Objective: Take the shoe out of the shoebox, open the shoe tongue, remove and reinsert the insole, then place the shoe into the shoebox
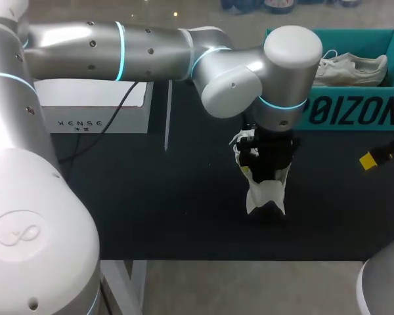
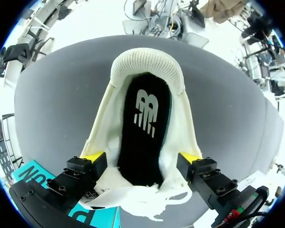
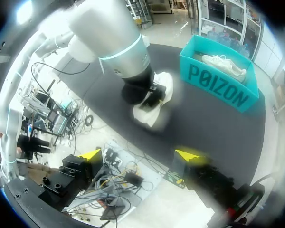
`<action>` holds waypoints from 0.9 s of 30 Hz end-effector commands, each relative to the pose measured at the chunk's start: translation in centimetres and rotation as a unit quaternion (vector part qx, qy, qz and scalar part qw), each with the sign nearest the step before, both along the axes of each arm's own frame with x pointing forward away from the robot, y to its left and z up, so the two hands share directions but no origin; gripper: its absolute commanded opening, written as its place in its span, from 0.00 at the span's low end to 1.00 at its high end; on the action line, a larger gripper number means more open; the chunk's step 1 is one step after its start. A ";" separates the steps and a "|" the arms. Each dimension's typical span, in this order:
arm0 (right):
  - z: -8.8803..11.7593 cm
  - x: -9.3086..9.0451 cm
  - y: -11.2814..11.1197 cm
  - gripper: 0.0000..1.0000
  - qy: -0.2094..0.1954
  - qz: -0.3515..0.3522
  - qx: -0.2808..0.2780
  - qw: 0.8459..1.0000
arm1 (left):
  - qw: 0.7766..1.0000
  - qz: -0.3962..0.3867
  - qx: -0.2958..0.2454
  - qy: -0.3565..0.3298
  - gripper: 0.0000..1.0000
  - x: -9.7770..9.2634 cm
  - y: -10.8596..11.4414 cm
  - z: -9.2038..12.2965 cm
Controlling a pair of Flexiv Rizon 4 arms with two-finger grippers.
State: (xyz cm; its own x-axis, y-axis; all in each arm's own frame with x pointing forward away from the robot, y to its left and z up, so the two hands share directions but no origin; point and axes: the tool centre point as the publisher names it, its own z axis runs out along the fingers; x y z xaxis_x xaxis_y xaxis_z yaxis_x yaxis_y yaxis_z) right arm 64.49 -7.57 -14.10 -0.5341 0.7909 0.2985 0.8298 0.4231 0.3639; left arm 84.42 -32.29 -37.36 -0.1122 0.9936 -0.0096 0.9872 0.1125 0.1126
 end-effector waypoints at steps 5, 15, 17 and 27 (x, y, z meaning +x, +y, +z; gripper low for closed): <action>0.0 0.3 0.1 1.00 0.003 0.000 -0.001 1.000 | 1.000 0.006 0.001 -0.029 1.00 0.2 0.7 2.7; 0.0 0.3 0.1 1.00 0.003 0.000 -0.001 1.000 | 0.998 0.009 0.001 -0.065 1.00 1.3 1.1 6.0; 0.0 0.3 0.1 1.00 0.003 0.000 -0.001 1.000 | 0.997 0.011 0.001 -0.072 1.00 1.5 1.2 6.6; 0.0 0.3 0.1 1.00 0.003 0.000 -0.001 1.000 | 0.994 0.019 0.000 -0.105 1.00 1.9 1.7 10.3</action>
